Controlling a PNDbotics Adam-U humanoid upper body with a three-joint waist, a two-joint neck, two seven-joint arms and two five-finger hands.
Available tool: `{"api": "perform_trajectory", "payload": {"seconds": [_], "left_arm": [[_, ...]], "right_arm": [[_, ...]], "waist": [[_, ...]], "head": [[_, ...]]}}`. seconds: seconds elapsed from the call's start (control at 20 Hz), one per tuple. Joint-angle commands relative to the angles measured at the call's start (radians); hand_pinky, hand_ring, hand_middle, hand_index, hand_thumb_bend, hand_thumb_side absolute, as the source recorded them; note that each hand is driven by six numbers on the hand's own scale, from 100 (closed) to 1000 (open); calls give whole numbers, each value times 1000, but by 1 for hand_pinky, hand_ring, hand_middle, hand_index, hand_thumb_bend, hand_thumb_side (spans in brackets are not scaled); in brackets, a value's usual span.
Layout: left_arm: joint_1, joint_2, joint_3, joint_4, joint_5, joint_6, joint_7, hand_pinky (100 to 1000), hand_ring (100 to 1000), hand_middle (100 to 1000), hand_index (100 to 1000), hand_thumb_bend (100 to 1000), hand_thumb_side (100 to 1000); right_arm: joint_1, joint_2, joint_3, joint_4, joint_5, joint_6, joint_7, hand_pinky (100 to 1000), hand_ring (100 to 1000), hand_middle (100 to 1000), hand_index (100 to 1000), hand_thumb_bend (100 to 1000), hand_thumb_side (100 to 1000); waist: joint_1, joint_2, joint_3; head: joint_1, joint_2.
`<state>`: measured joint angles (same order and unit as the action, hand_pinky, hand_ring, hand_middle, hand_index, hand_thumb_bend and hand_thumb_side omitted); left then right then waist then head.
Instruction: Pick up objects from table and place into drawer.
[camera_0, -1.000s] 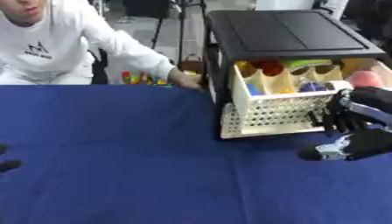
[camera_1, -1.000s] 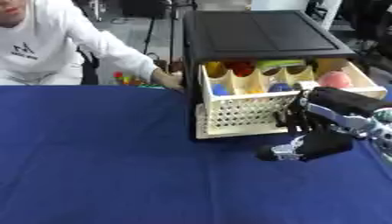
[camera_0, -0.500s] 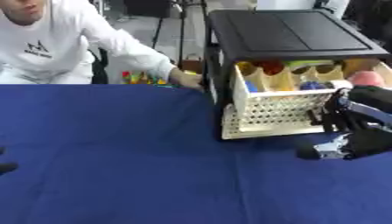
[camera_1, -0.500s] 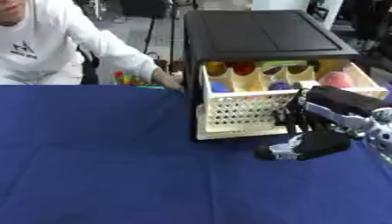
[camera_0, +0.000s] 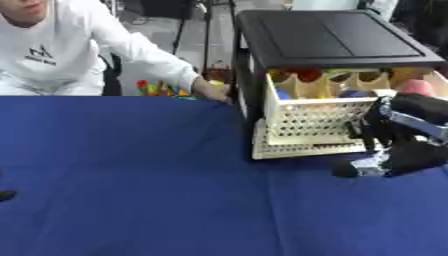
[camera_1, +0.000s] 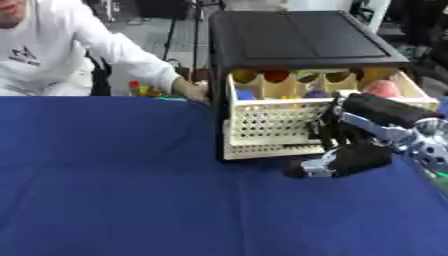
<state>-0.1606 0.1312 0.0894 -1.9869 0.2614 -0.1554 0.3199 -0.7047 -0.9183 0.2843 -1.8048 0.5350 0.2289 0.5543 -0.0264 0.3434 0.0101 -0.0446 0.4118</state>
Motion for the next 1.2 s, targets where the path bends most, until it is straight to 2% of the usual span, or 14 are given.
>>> {"api": "perform_trajectory", "payload": {"seconds": [0.05, 0.6, 0.9, 1.2], "left_arm": [[-11, 3, -1, -13, -7, 0, -4, 566, 685, 739, 899, 585, 1000], [-13, -2, -3, -13, -10, 3, -9, 567, 684, 740, 900, 584, 1000], [-15, -3, -7, -13, -7, 4, -14, 568, 684, 740, 900, 585, 1000], [-16, -6, -7, -13, -9, 8, -17, 569, 683, 739, 900, 582, 1000]], "right_arm": [[-5, 5, 17, 31, 7, -1, 3, 349, 785, 979, 977, 848, 853], [-15, 15, 9, 78, 32, -2, -18, 355, 791, 983, 979, 854, 863], [-46, 28, 18, 94, 36, -7, -24, 357, 794, 985, 981, 853, 875], [-59, 39, 6, 156, 59, 5, -39, 363, 800, 991, 986, 850, 866]], "waist": [[1, -7, 7], [1, 3, 8], [-2, 4, 22], [-7, 13, 26]], "head": [[-4, -13], [-7, -17], [-19, -22], [-25, -23]]}}
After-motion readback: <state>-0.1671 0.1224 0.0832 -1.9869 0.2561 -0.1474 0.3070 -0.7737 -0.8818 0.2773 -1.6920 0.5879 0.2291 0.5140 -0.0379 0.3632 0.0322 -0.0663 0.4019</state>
